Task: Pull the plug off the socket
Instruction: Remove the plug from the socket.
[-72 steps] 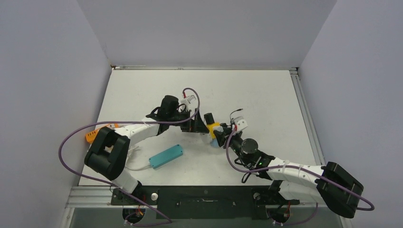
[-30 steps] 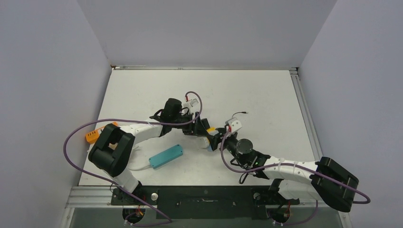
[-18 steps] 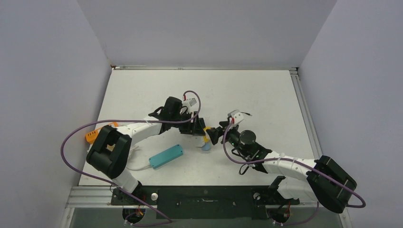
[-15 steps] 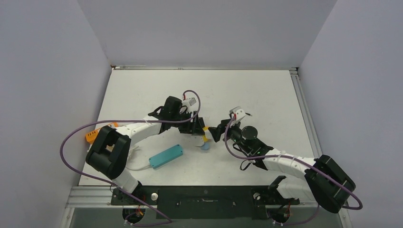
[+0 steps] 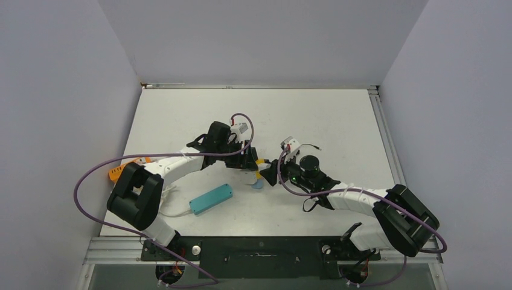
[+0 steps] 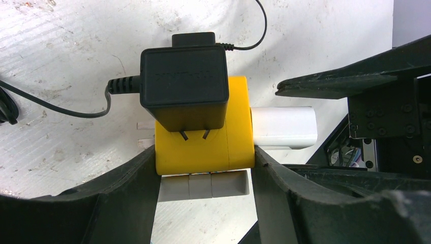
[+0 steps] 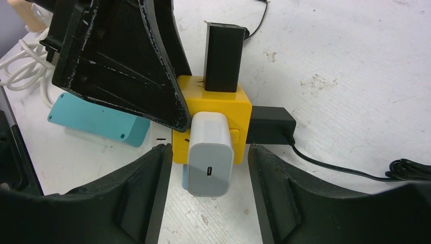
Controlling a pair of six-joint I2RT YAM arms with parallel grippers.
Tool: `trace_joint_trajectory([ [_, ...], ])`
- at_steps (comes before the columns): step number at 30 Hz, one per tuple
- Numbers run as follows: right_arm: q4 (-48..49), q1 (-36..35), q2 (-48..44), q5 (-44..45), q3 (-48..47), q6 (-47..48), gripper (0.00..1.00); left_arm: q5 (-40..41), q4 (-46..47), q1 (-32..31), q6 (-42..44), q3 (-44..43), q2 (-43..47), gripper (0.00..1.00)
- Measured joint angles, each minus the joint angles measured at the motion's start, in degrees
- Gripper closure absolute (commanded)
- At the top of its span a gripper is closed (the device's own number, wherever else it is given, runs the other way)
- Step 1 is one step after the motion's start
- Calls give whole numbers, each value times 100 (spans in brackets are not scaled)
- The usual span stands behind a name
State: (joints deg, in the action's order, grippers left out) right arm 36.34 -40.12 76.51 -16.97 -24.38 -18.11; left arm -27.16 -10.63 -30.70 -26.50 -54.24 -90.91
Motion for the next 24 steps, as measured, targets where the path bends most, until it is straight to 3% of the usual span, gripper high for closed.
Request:
trace_joint_trajectory([
  [9,-2,46,98,-280,-66,-87,59,20,-31,0,17,-15,0,97],
  [24,-28,2,98,-271,-74,-31,62,37,-122,0,28,-48,0,100],
])
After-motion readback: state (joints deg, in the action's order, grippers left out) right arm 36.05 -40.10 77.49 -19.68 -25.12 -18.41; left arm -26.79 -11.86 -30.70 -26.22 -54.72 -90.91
